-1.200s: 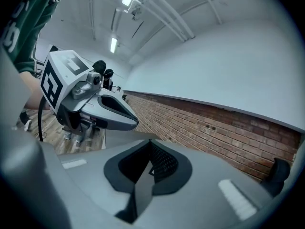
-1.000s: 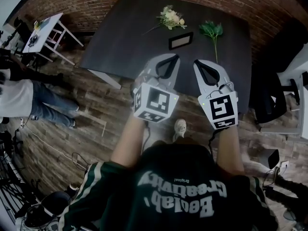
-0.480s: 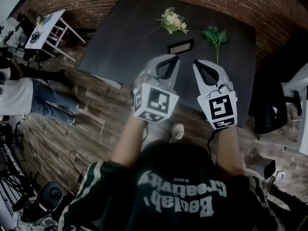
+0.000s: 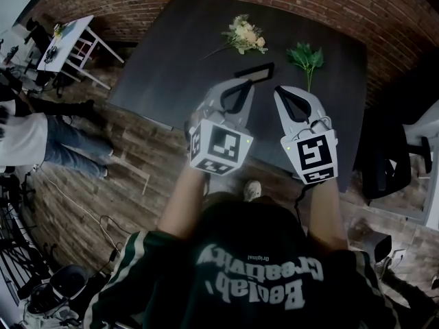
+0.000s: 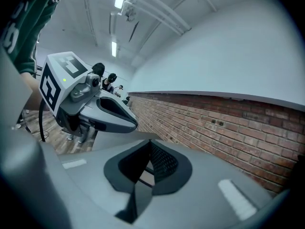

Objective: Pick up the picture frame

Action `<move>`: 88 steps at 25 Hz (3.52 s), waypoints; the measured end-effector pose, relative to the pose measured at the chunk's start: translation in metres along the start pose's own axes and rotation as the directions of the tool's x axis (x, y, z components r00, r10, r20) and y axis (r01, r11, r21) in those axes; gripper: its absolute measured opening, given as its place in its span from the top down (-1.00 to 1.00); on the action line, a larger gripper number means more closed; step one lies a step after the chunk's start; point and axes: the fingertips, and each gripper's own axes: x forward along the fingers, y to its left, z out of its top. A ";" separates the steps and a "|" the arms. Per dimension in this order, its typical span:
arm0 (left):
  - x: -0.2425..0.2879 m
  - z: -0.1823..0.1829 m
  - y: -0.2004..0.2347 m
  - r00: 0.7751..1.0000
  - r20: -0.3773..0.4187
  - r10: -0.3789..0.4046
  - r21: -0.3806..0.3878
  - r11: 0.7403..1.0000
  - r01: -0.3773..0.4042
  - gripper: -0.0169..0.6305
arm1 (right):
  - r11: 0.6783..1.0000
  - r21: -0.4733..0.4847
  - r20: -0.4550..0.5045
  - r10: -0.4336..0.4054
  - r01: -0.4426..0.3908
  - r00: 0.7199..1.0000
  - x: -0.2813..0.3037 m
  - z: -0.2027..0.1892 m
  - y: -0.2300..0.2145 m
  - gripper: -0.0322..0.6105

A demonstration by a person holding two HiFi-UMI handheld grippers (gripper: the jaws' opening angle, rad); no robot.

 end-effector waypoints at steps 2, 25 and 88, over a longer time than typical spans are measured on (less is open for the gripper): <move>0.004 0.001 0.001 1.000 0.000 0.001 0.001 1.000 -0.001 0.94 | 1.000 -0.002 0.002 0.004 -0.004 1.000 0.002 0.000 -0.003 0.88; 0.028 0.003 0.006 1.000 -0.014 0.006 0.012 1.000 -0.006 0.94 | 1.000 0.001 0.003 0.017 -0.017 1.000 0.012 -0.012 -0.023 0.88; 0.112 -0.076 0.090 0.974 -0.023 -0.224 -0.015 0.975 0.223 0.94 | 0.982 0.090 -0.160 -0.148 0.163 0.976 0.120 -0.033 -0.061 0.88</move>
